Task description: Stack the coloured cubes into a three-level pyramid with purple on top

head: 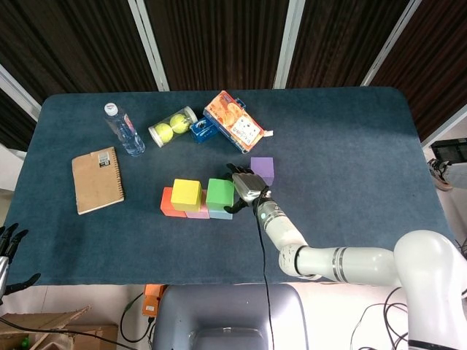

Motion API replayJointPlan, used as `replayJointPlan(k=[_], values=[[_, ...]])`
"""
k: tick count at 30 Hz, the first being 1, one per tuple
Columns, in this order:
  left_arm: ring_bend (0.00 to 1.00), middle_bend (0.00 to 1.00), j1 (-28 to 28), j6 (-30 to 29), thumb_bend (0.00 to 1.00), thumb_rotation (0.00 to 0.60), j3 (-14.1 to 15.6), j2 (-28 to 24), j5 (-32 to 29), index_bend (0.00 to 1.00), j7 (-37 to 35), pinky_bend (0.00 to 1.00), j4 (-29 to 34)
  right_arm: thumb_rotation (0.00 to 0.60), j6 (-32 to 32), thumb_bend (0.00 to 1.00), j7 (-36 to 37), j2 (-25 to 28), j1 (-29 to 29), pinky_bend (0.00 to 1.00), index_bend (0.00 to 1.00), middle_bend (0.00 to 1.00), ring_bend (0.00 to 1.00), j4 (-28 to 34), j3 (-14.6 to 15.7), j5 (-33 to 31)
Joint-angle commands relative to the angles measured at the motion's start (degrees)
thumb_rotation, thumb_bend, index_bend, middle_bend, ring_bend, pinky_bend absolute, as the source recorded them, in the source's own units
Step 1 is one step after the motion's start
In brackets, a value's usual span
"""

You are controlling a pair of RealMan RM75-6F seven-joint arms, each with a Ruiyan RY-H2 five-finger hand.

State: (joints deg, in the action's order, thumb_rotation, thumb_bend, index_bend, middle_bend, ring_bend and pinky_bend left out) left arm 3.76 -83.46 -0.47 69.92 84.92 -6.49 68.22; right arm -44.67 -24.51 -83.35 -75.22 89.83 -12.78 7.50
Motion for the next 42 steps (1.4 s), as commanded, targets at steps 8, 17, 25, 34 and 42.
replayJointPlan(k=[8, 17, 25, 34, 42], values=[[0.0, 0.06, 0.04, 0.35, 0.0, 0.514, -0.08, 0.32, 0.06, 0.17, -0.74, 0.07, -0.73, 0.6, 0.36, 0.41, -0.62, -1.85, -1.36, 0.0, 0.45, 0.0, 0.0, -2.03, -0.4, -1.55], [0.0, 0.06, 0.06, 0.41, 0.0, 0.515, -0.16, 0.29, 0.21, 0.17, -1.32, 0.07, -1.1, 0.6, 0.41, 0.41, -1.01, -3.1, -2.11, 0.0, 0.44, 0.0, 0.0, -3.12, -0.67, -2.26], [0.0, 0.06, -0.04, 0.44, 0.0, 0.516, -0.18, 0.37, 0.24, 0.17, -2.01, 0.07, -1.56, 0.6, 0.4, 0.41, -1.27, -4.11, -2.68, 0.0, 0.44, 0.0, 0.0, -3.95, -1.08, -2.77], [0.0, 0.06, -0.37, 0.08, 0.0, 0.516, -0.17, 0.44, 0.3, 0.17, -2.73, 0.07, -2.05, 0.6, 0.1, 0.41, -1.77, -4.93, -3.1, 0.0, 0.44, 0.0, 0.0, -4.79, -1.33, -3.49], [0.0, 0.06, -0.26, 0.18, 0.0, 0.515, -0.22, 0.44, 0.44, 0.17, -2.63, 0.07, -1.97, 0.6, 0.44, 0.41, -1.85, -5.31, -3.09, 0.0, 0.35, 0.0, 0.0, -5.13, -1.63, -3.64]])
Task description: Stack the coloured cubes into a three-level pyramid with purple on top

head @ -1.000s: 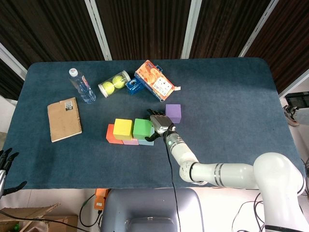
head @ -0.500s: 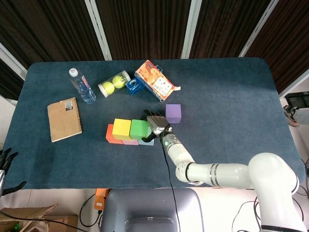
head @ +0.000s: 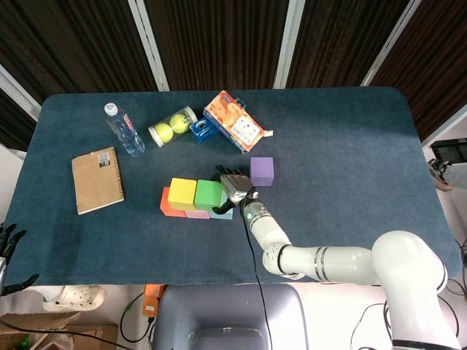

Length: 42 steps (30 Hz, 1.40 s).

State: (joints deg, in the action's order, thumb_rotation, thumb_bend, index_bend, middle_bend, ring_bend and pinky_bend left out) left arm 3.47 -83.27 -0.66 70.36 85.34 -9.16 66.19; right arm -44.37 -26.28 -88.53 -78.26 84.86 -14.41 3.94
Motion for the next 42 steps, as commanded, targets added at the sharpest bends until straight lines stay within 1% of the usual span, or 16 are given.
replayJointPlan(k=[1, 3, 12, 21, 31, 42], values=[[0.0, 0.06, 0.05, 0.03, 0.0, 0.515, -0.05, 0.0, 0.02, 0.17, 0.04, 0.07, 0.1, 0.6, 0.22, 0.41, -0.09, -0.21, -0.08, 0.0, 0.33, 0.0, 0.0, -0.26, -0.03, -0.14], [0.0, 0.06, 0.08, 0.13, 0.0, 0.514, -0.04, 0.02, 0.01, 0.17, 0.12, 0.07, 0.12, 0.6, 0.4, 0.41, -0.1, -0.45, -0.14, 0.0, 0.3, 0.0, 0.0, -0.57, -0.09, -0.18], [0.0, 0.06, 0.1, 0.5, 0.0, 0.516, -0.13, -0.04, -0.24, 0.17, -0.34, 0.07, -0.11, 0.6, 1.04, 0.41, -0.38, -1.16, -0.44, 0.0, 0.23, 0.0, 0.0, -1.71, -0.12, -0.56], [0.0, 0.06, 0.07, 0.5, 0.0, 0.518, -0.15, -0.06, -0.23, 0.17, -0.79, 0.07, -0.37, 0.6, 1.17, 0.41, -0.48, -1.32, -0.51, 0.0, 0.19, 0.0, 0.0, -1.84, -0.17, -0.62], [0.0, 0.06, 0.12, 0.59, 0.0, 0.518, -0.17, -0.01, -0.2, 0.17, -0.53, 0.07, -0.22, 0.6, 0.87, 0.41, -0.8, -0.13, -0.28, 0.0, 0.16, 0.0, 0.0, 0.06, 0.15, -0.5], [0.0, 0.06, 0.5, 1.22, 0.0, 0.515, -0.22, -0.01, -0.26, 0.17, -0.03, 0.07, 0.1, 0.6, 0.84, 0.32, -0.43, 1.7, 0.16, 0.0, 0.13, 0.0, 0.0, 2.51, 0.43, -0.2]])
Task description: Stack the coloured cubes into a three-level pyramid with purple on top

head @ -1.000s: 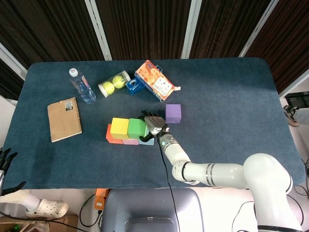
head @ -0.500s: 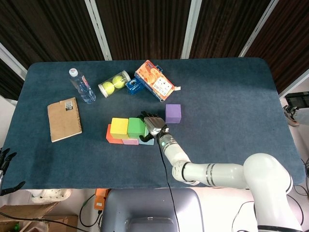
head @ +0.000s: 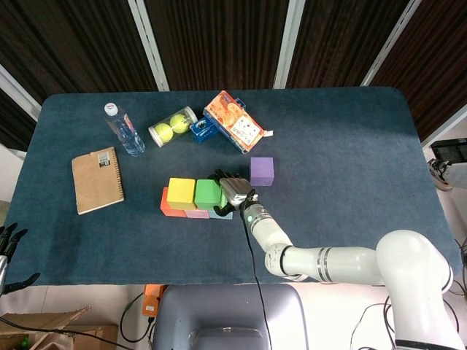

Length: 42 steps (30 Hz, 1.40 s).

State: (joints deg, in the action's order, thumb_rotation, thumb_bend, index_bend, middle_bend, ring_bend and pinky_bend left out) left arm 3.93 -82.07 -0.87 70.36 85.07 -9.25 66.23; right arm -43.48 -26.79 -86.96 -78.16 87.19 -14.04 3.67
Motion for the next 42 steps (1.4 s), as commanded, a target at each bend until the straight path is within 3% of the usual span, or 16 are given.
replayJointPlan(k=[1, 13, 18, 25, 30, 33, 38, 42], values=[[0.0, 0.06, 0.07, 0.04, 0.0, 0.516, -0.02, -0.02, 0.02, 0.17, 0.16, 0.07, 0.14, 0.6, 0.01, 0.31, 0.15, 0.23, 0.08, 0.0, 0.13, 0.0, 0.0, 0.3, 0.08, 0.08], [0.0, 0.06, -0.11, 0.0, 0.0, 0.517, 0.0, -0.17, -0.23, 0.17, 0.58, 0.07, 0.55, 0.6, 0.13, 0.31, 1.05, -0.32, -0.14, 0.0, 0.12, 0.0, 0.0, -0.04, -0.11, 0.78], [0.0, 0.06, -0.35, -0.27, 0.0, 0.52, 0.01, -0.29, -0.29, 0.17, 0.46, 0.07, 0.63, 0.6, -0.31, 0.26, 2.1, 2.14, 1.2, 0.0, 0.07, 0.0, 0.0, 3.01, -0.29, 3.02], [0.0, 0.06, -0.33, -0.52, 0.0, 0.521, -0.01, -0.32, -0.07, 0.17, 0.65, 0.07, 0.86, 0.6, -2.32, 0.24, 7.85, 12.18, 8.25, 0.0, 0.05, 0.0, 0.0, 13.2, -1.83, 12.28], [0.0, 0.06, -0.03, -0.36, 0.0, 0.522, 0.07, -0.48, 0.26, 0.16, 1.65, 0.07, 1.58, 0.6, -2.29, 0.28, 9.28, 19.45, 13.58, 0.0, 0.07, 0.0, 0.0, 19.27, 0.88, 19.27], [0.0, 0.06, 0.26, 0.15, 0.0, 0.523, 0.04, -0.53, 0.15, 0.16, 2.33, 0.07, 2.04, 0.538, -2.14, 0.51, 10.12, 22.59, 16.89, 0.0, 0.13, 0.0, 0.0, 21.62, 3.23, 24.07], [0.0, 0.06, 0.87, 0.96, 0.0, 0.525, 0.08, -0.31, 0.26, 0.16, 3.56, 0.07, 2.69, 0.473, 0.3, 0.66, 10.88, 23.33, 18.32, 0.0, 0.2, 0.0, 0.0, 20.44, 5.5, 26.6], [0.0, 0.06, 0.91, 0.74, 0.0, 0.525, -0.01, -0.3, 0.24, 0.15, 4.22, 0.07, 3.19, 0.297, 3.1, 0.72, 11.28, 21.64, 17.3, 0.0, 0.21, 0.0, 0.0, 17.83, 6.42, 25.61]])
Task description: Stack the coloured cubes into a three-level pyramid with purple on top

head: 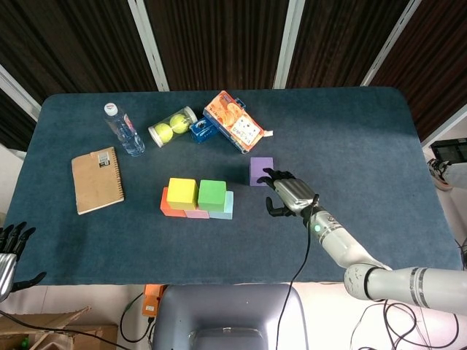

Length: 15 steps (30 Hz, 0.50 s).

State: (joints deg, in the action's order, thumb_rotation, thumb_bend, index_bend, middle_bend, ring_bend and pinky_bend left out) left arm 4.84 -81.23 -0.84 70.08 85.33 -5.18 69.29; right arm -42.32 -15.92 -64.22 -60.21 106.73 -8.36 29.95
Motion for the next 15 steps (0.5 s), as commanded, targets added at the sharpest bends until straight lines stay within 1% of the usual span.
replayJointPlan(k=[1, 5, 15], values=[[0.0, 0.06, -0.04, -0.18, 0.0, 0.526, -0.07, -0.08, -0.08, 0.15, 0.26, 0.07, 0.22, 0.286, 2.62, 0.72, 0.46, -1.75, -1.15, 0.0, 0.21, 0.0, 0.0, -2.5, 0.89, -1.11], [0.0, 0.06, -0.25, -0.3, 0.0, 0.528, -0.08, -0.3, -0.36, 0.15, 0.19, 0.07, 0.36, 0.263, 3.5, 0.73, 0.63, -3.74, -2.4, 0.0, 0.21, 0.0, 0.0, -4.24, 1.25, -1.96], [0.0, 0.06, -0.76, -0.81, 0.0, 0.527, 0.04, 0.01, -0.43, 0.14, -1.46, 0.07, -0.98, 0.241, 6.54, 0.73, 2.35, -7.6, -5.49, 0.0, 0.21, 0.0, 0.0, -7.29, 1.65, -4.58]])
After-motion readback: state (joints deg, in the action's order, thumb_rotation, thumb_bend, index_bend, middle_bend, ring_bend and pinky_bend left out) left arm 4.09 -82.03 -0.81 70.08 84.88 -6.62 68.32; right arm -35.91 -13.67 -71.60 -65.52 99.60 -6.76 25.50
